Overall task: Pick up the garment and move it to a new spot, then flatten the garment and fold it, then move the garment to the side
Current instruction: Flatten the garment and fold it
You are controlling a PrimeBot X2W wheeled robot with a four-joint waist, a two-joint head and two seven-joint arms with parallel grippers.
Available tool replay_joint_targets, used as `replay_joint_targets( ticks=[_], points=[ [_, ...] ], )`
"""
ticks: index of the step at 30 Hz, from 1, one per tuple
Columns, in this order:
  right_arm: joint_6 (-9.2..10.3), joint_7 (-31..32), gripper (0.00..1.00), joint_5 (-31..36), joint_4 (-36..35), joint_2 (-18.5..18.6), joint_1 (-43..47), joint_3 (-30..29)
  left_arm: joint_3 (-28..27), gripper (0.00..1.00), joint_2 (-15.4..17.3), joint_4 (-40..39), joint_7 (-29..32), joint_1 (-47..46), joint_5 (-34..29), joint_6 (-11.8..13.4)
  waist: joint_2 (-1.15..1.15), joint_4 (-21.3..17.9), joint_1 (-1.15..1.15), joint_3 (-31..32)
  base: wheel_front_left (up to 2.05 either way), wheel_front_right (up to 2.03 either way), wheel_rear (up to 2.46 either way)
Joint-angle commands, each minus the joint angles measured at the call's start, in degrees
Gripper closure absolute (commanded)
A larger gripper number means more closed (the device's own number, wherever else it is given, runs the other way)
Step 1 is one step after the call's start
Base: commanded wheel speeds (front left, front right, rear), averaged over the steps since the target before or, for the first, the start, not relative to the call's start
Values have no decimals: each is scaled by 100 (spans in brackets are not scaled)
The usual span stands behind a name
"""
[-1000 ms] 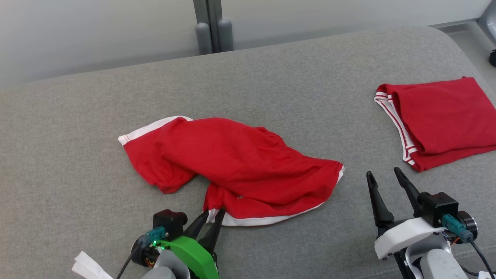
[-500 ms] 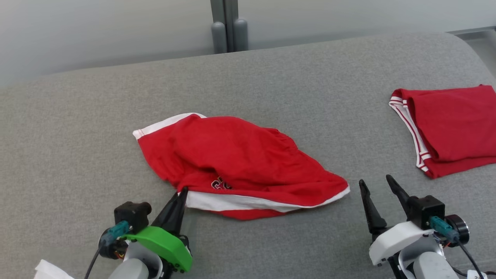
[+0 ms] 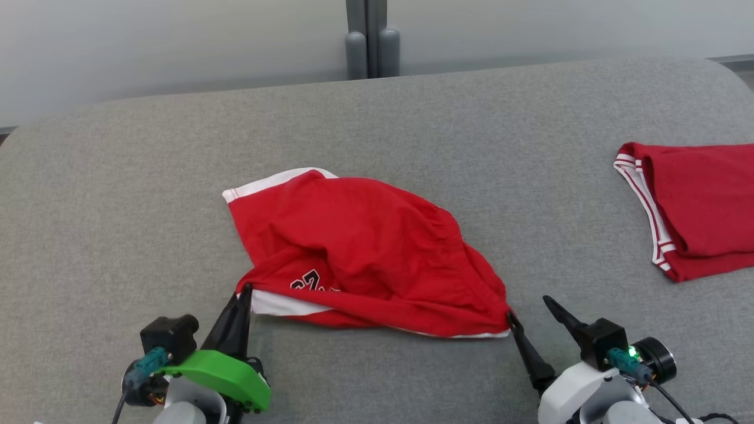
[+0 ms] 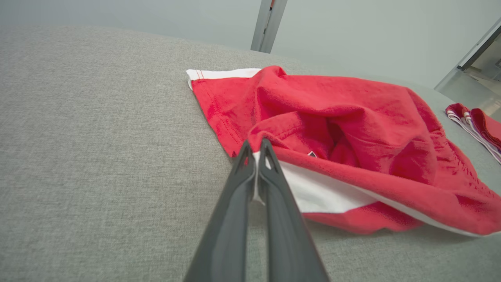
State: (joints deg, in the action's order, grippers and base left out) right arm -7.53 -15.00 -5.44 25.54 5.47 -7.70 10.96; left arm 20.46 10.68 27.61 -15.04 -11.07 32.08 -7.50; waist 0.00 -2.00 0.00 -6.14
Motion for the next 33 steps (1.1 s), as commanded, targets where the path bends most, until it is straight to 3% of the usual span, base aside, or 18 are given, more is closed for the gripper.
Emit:
replay_joint_targets(
  ticks=[1, 9, 17, 24, 25, 26, 27, 29, 33],
  points=[
    [9, -26, 0, 3, 27, 91, -48, 104, -88, 100, -1, -33, -18, 76, -60, 3, 0, 28, 0, -14, 0, 0, 0],
    [9, -26, 0, -313, -19, 575, -95, 1244, -288, 100, -58, -60, -18, 44, -228, 3, 0, 136, 0, -55, 0, 0, 0],
    [9, -24, 0, -287, 291, 972, -390, 1787, -296, 100, -98, -95, -18, 72, -251, 2, 0, 155, 0, -100, 0, 0, 0],
    [9, -25, 0, -261, 583, 1036, -770, 2214, -288, 100, -103, -149, -18, -2, -266, 2, 0, 194, 0, -192, 0, 0, 0],
    [9, -25, 5, -286, 596, 1039, -815, 2272, -289, 100, -100, -157, -18, -13, -271, 2, 0, 197, 0, -202, 0, 0, 0],
    [9, -25, 20, -315, 611, 1046, -841, 2296, -290, 100, -98, -160, -18, -18, -274, 2, 0, 199, 0, -205, 0, 0, 0],
    [9, -25, 60, -339, 624, 1055, -864, 2333, -289, 100, -97, -160, -18, -20, -270, 2, 0, 199, 0, -205, 0, 0, 0],
    [9, -25, 77, -390, 584, 1061, -921, 2389, -279, 100, -93, -151, -18, -17, -265, 2, 0, 198, 0, -200, 0, 0, 0],
    [9, -25, 99, -460, 414, 1086, -932, 2401, -270, 100, -76, -138, -18, 31, -242, 2, 0, 172, 0, -151, 0, 0, 0]
  ],
)
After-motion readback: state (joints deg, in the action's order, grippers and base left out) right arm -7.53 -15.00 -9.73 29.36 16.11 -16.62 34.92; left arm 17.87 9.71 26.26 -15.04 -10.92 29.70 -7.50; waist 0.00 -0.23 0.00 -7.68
